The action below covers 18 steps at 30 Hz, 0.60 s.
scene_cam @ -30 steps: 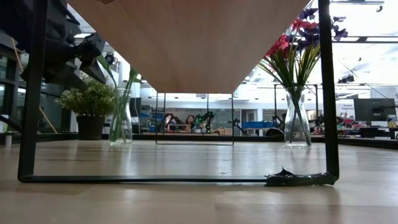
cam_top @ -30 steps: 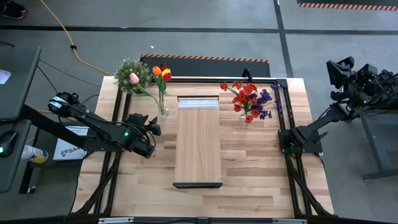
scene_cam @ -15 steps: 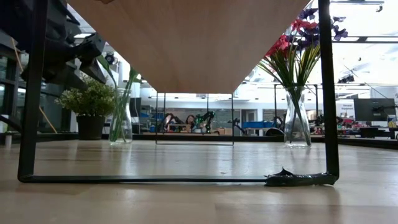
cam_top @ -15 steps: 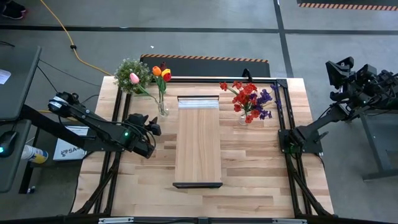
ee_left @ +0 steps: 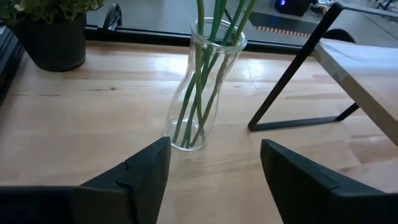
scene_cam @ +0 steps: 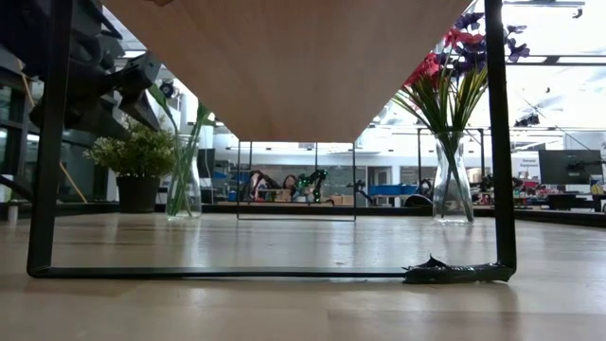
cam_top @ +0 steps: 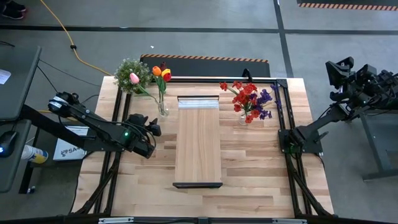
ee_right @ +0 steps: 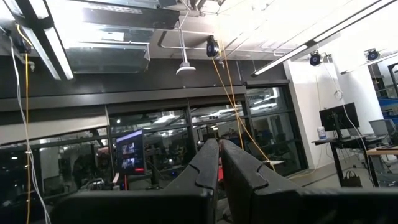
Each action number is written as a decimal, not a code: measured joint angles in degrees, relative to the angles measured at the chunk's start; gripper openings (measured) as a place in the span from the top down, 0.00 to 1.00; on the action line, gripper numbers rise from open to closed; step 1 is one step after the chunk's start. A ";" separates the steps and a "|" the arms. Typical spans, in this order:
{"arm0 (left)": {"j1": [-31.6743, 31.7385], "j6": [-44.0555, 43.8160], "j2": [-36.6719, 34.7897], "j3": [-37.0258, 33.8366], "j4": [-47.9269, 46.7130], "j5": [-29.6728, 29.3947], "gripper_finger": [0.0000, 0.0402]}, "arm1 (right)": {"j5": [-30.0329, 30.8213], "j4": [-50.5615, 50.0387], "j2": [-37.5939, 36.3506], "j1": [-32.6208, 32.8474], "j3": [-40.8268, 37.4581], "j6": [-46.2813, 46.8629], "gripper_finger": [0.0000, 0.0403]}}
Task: Pick and place flowers into a vace then onto a shelf
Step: Put the left transparent vase with tulips on the shelf
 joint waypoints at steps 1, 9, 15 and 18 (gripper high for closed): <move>-0.02 0.27 0.00 0.00 0.01 -0.10 0.28 | 0.00 -0.06 0.00 0.00 0.00 0.00 0.97; 0.00 3.44 0.00 0.00 0.52 -0.84 0.04 | 0.00 -0.26 0.00 0.00 0.00 0.00 0.97; -0.02 9.84 0.02 0.00 0.42 0.30 0.04 | 0.00 -0.28 0.00 0.01 0.00 0.00 0.97; 0.00 12.34 0.02 0.00 0.42 0.09 0.07 | 0.00 -0.31 0.00 0.00 0.00 0.00 0.97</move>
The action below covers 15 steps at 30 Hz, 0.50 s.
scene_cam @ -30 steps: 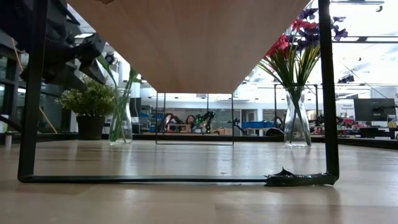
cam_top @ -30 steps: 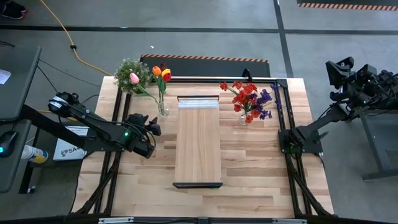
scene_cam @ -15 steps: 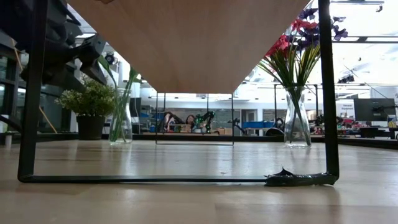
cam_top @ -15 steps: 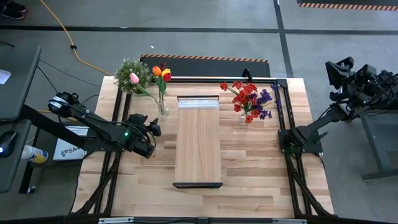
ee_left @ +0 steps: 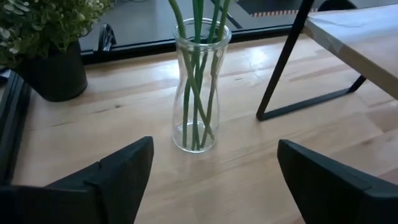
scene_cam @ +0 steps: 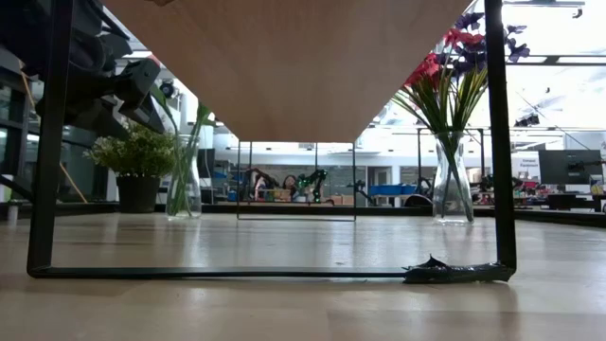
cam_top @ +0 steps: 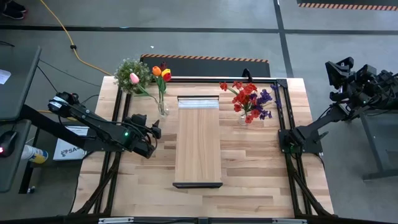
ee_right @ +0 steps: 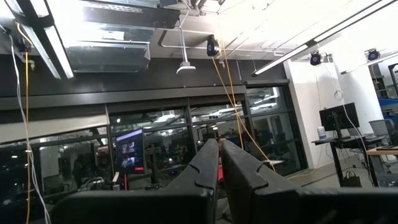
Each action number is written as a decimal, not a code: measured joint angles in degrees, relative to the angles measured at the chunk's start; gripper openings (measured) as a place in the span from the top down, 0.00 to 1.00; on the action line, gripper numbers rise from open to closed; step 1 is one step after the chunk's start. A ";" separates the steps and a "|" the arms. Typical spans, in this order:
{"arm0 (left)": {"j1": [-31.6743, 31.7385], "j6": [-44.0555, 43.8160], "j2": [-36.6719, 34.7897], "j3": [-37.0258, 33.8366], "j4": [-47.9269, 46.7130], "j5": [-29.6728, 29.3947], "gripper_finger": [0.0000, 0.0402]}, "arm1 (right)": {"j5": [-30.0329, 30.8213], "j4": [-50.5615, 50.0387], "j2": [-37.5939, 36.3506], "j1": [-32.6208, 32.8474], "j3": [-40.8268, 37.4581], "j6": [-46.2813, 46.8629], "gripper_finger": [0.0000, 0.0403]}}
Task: Pick and place flowers into a vace then onto a shelf
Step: Put the left transparent vase with tulips on the shelf
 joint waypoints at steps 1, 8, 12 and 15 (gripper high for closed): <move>-0.01 0.13 0.00 0.00 0.00 -0.08 0.07 | 0.00 0.00 0.00 0.00 0.00 0.00 0.97; 0.00 0.14 0.01 0.00 0.00 -0.21 0.08 | 0.00 -0.52 0.00 0.01 0.00 0.00 0.97; 0.00 0.14 0.66 0.00 -0.42 -2.24 0.07 | 0.00 -1.13 0.00 0.00 -0.04 0.02 0.97; 0.02 0.16 1.71 0.00 -0.45 -5.32 0.07 | 0.00 -1.42 0.00 0.02 -0.04 1.33 0.97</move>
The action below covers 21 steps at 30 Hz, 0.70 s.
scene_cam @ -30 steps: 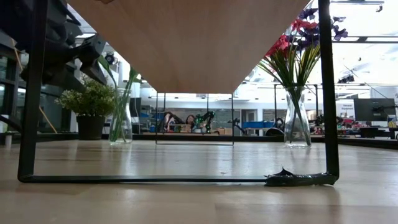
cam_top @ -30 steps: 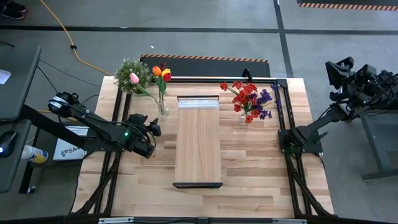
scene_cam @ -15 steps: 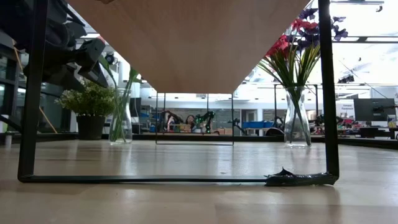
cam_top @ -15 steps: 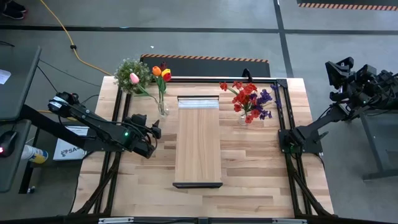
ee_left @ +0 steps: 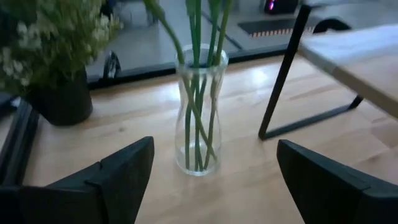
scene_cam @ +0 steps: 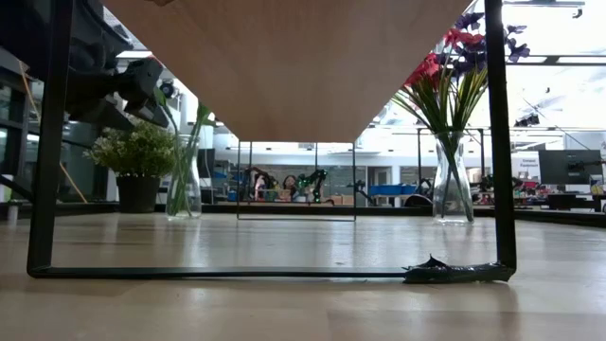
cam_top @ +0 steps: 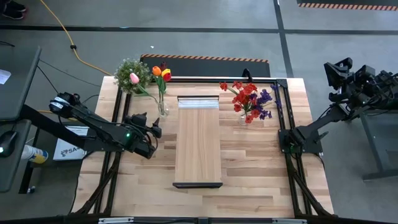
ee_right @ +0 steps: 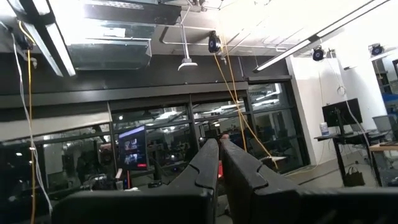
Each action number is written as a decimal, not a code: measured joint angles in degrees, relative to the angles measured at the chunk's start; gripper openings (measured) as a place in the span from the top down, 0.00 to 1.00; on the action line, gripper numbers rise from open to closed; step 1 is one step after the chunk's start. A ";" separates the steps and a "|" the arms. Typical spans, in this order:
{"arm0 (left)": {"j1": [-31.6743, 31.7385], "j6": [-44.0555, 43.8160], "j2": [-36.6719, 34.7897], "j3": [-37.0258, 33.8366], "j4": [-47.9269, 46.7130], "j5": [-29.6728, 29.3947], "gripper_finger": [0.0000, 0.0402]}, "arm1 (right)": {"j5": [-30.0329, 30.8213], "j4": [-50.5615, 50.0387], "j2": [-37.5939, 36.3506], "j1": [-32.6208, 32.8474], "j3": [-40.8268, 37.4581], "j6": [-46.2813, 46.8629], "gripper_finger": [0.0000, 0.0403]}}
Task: Pick and place flowers into a vace then onto a shelf
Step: Put the left transparent vase with tulips on the shelf
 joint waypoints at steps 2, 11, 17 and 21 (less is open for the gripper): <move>0.00 0.09 0.81 0.00 -0.04 -1.77 0.07 | 0.00 -0.16 0.00 -0.02 0.00 1.27 0.97; 0.00 0.16 4.63 0.00 0.02 -5.96 0.08 | 0.00 -0.52 0.00 -0.02 0.00 1.77 0.97; 1.29 0.14 6.72 0.00 2.50 -8.58 0.08 | 0.00 -0.48 0.00 -0.02 0.00 0.97 0.97; 4.70 0.14 6.88 0.00 5.03 -8.09 0.08 | 0.00 -0.24 0.00 -0.02 0.00 0.83 0.97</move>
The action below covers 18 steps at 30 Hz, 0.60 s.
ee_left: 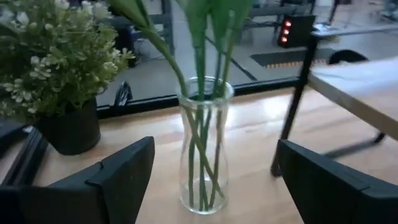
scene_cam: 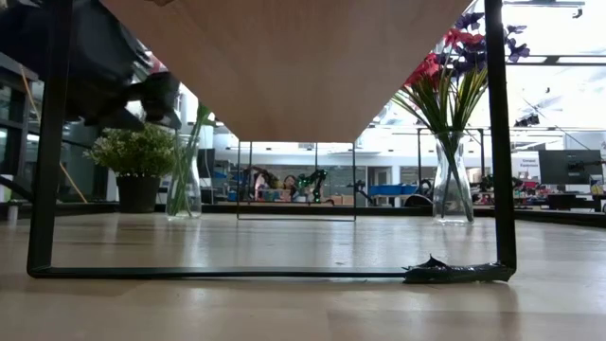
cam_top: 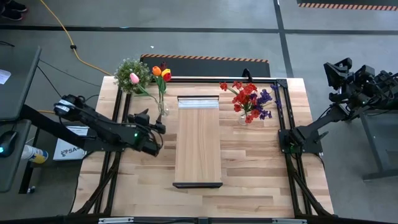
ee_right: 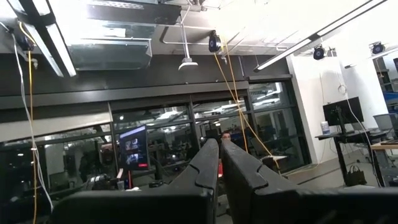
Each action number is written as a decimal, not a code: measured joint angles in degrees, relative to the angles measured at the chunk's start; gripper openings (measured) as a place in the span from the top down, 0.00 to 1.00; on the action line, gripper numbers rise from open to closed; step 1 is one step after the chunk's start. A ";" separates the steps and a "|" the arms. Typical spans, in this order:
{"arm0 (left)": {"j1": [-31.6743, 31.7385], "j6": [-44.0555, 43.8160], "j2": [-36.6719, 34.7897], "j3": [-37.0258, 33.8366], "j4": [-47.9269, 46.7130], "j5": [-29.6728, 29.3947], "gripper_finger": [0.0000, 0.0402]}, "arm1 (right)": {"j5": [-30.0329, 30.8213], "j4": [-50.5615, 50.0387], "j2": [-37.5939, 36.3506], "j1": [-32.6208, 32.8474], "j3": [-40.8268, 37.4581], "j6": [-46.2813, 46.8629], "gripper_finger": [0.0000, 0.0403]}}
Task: Pick and place flowers into a vace then onto a shelf
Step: Put the left transparent vase with tulips on the shelf
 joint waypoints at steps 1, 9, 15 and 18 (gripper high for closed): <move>1.03 0.00 0.00 0.00 0.40 0.12 0.07 | 0.00 0.00 0.00 0.00 0.00 0.00 0.97; 7.07 3.58 0.00 0.00 7.53 5.66 0.07 | -0.02 2.15 -0.02 0.00 0.00 -0.24 0.97; 7.41 14.27 0.00 0.00 17.19 8.22 0.07 | 0.00 2.40 -0.02 0.00 0.00 -1.11 0.97; 7.43 16.47 0.00 0.00 18.41 8.18 0.07 | 0.00 2.44 -0.02 0.00 0.00 -1.14 0.97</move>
